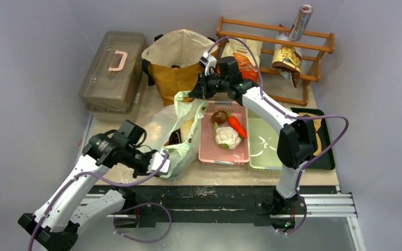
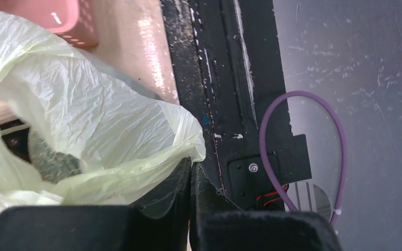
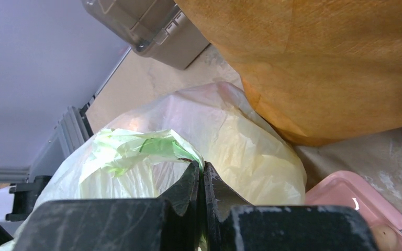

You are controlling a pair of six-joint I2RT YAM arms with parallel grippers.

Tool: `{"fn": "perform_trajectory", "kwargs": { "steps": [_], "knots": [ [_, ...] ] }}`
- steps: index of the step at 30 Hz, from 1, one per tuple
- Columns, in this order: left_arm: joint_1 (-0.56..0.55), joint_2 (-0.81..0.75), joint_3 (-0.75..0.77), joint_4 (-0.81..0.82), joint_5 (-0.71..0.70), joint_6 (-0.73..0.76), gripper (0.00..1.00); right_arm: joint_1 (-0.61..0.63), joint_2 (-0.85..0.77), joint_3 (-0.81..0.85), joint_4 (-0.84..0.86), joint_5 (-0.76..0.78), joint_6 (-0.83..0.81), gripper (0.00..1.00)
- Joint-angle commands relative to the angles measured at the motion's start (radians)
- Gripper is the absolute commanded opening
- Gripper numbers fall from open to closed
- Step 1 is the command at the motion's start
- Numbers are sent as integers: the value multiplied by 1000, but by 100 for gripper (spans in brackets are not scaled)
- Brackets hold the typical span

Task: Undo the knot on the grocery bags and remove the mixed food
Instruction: Pick up the fake bread from the takeout bag.

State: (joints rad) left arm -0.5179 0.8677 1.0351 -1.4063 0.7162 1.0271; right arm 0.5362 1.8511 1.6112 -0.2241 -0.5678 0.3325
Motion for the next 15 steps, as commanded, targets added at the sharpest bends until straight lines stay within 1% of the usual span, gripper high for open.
{"fn": "perform_trajectory", "kwargs": {
  "steps": [1, 5, 7, 8, 9, 10, 11, 12, 13, 15],
  "knots": [
    [-99, -3, -68, 107, -76, -23, 0, -2, -46, 37, -24, 42, -59, 0],
    [-176, 4, -96, 121, -116, -42, 0, -4, -43, 74, -35, 69, -75, 0],
    [-190, 7, -95, 123, -133, -54, 0, -3, -33, 96, -42, 59, -76, 0],
    [-192, 7, -80, 116, -136, -62, 6, -4, -26, 121, -66, 43, -80, 2],
    [-192, 5, -59, 102, -135, -75, 17, -3, -24, 141, -96, 20, -94, 13],
    [-191, -1, -31, 87, -128, -95, 29, -3, -30, 154, -128, 3, -115, 29],
    [-189, -14, -1, 75, -118, -118, 37, -4, -47, 154, -154, -7, -143, 45],
    [-185, -33, 29, 73, -105, -149, 43, -4, -74, 139, -169, -10, -169, 60],
    [-179, -55, 57, 79, -82, -186, 48, -3, -112, 117, -177, -13, -196, 71],
    [-148, -93, 125, 117, -32, -284, 55, -4, -189, 68, -180, -4, -249, 86]
  ]
}}
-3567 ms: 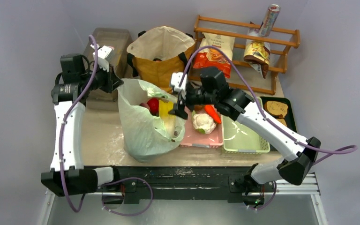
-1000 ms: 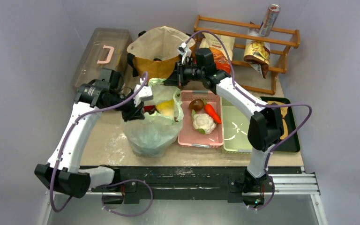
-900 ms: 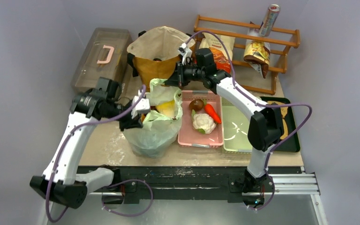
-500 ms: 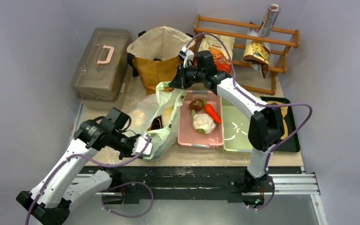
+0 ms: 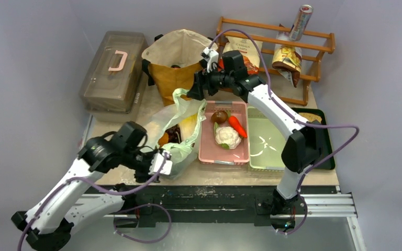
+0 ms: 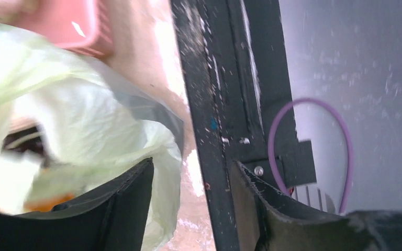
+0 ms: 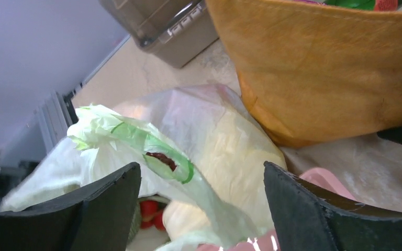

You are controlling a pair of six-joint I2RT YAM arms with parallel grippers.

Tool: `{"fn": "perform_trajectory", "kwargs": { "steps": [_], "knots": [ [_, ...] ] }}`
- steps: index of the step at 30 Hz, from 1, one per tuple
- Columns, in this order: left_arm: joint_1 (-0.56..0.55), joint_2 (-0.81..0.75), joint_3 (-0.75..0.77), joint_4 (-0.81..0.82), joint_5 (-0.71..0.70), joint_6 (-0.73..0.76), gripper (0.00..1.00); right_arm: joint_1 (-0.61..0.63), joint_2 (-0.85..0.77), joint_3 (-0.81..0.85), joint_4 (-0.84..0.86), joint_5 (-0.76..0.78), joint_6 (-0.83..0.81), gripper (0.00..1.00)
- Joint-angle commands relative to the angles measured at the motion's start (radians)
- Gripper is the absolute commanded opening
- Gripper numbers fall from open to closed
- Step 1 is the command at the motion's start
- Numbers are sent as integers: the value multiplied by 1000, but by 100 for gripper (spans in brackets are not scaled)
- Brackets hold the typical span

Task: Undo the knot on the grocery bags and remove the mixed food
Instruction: Pick up the fake bread from the takeout bag.

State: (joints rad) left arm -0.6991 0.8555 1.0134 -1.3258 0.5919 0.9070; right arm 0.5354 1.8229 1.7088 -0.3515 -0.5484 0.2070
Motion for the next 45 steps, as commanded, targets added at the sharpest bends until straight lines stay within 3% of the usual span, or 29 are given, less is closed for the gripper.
{"fn": "perform_trajectory", "kwargs": {
  "steps": [1, 5, 9, 14, 22, 27, 28, 30, 33, 38, 45],
  "knots": [
    [58, -90, 185, 59, 129, -222, 56, -4, -192, -47, -54, -2, -149, 88],
    [265, -31, 382, 96, 302, -402, 49, -8, -292, -42, -81, 10, -225, 81],
    [545, 51, 447, 230, 419, -588, 48, 19, -341, -88, -72, -63, -244, 57],
    [557, 105, 358, 331, 189, -578, 66, 129, -361, -224, -73, -29, -330, 40],
    [410, 159, 196, 358, -63, -559, 72, 270, -299, -341, 111, 124, -360, 30],
    [454, 162, 145, 417, -153, -647, 55, 350, -295, -442, 261, 198, -357, 36],
    [467, 160, 143, 426, -149, -677, 46, 370, -300, -458, 278, 197, -350, 38],
    [492, 152, 142, 438, -125, -713, 21, 408, -312, -495, 305, 181, -344, 54],
    [505, 129, 134, 468, -75, -765, 0, 467, -330, -556, 368, 222, -366, 66],
    [516, 85, 128, 523, -47, -850, 0, 486, -286, -567, 504, 279, -420, 65],
    [518, 19, 102, 530, -28, -841, 0, 486, -247, -498, 586, 231, -411, 63]
  ]
}}
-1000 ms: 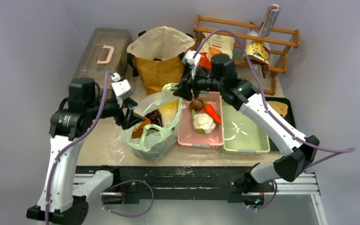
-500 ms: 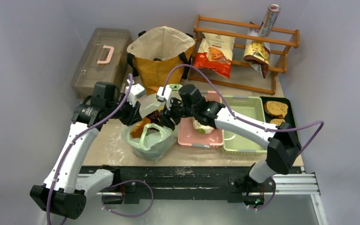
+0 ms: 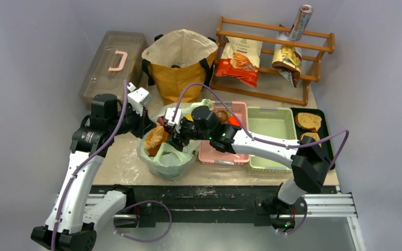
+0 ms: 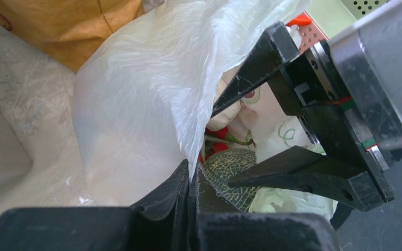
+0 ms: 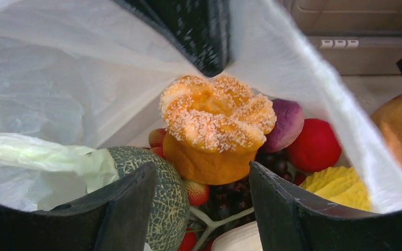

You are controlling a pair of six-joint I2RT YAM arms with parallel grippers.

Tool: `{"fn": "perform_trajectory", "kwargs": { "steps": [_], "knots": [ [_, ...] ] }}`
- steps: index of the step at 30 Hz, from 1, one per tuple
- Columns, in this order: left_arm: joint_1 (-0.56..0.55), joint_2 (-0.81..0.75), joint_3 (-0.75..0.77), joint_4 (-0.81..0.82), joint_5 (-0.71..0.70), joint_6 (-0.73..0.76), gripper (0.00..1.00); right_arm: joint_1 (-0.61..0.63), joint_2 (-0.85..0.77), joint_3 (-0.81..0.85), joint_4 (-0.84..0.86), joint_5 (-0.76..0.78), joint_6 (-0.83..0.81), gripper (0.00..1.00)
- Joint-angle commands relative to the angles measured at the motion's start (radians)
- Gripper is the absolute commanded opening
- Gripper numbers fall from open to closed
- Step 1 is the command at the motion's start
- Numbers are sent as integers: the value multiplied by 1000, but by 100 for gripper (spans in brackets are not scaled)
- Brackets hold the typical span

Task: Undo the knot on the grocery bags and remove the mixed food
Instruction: Pick up the fake bread from the takeout bag.

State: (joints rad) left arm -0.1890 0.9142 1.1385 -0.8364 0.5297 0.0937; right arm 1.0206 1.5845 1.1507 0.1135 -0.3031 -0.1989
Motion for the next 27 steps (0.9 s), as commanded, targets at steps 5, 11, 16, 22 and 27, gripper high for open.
{"fn": "perform_trajectory", "kwargs": {
  "steps": [5, 11, 16, 22, 27],
  "knots": [
    [8, -68, -37, 59, 45, -40, 0, 1, 2, 71, 69, 41, 42, 61],
    [8, -63, -42, 76, 57, -48, 0, 5, 92, 122, 51, 45, 141, 76],
    [8, -60, -34, 83, 64, -45, 0, 6, 173, 162, 67, 88, 161, 81],
    [7, -51, -40, 83, 57, -49, 0, 6, 224, 143, 108, 46, 176, 94],
    [8, -41, -54, 86, 53, -51, 0, 6, 299, 154, 105, 35, 181, 96]
  ]
}}
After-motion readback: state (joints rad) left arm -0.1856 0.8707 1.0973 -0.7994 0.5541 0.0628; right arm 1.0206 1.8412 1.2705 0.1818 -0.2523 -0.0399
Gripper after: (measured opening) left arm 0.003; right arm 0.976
